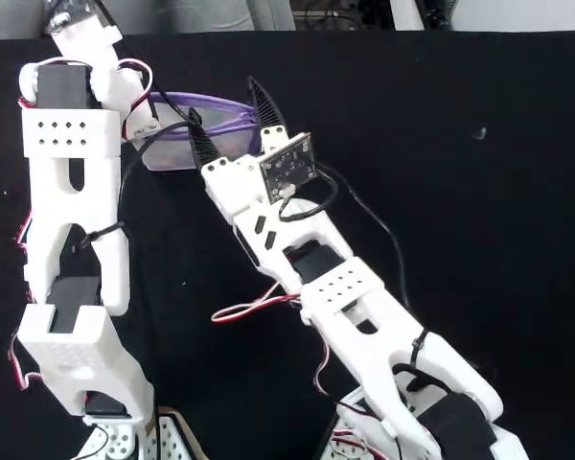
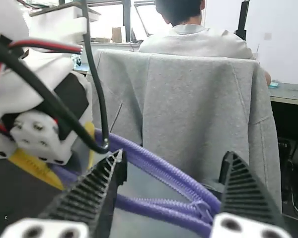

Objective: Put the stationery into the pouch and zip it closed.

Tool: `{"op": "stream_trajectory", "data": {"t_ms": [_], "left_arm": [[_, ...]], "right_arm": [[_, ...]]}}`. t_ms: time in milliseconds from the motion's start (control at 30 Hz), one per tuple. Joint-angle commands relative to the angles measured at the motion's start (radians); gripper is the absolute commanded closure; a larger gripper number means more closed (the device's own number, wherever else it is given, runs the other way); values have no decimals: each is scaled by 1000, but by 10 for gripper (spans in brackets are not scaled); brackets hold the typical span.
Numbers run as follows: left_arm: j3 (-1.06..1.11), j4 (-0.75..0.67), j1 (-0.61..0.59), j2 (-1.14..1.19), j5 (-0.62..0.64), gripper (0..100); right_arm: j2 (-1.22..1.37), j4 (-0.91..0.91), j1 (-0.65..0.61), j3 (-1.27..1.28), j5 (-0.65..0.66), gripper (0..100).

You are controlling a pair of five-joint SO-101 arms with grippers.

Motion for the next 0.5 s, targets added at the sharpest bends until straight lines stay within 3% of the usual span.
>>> {"op": "stream_trajectory", "data": {"t_ms": [0, 167, 467], "left_arm": [[-12, -3, -30, -18, -5, 970], [-12, -2, -31, -18, -5, 970], [-12, -3, -31, -18, -5, 970]], "right_arm": [[-64, -15, -2, -15, 11, 711], [-216, 74, 0, 18, 23, 737], [-483, 353, 0, 157, 222, 740]]}}
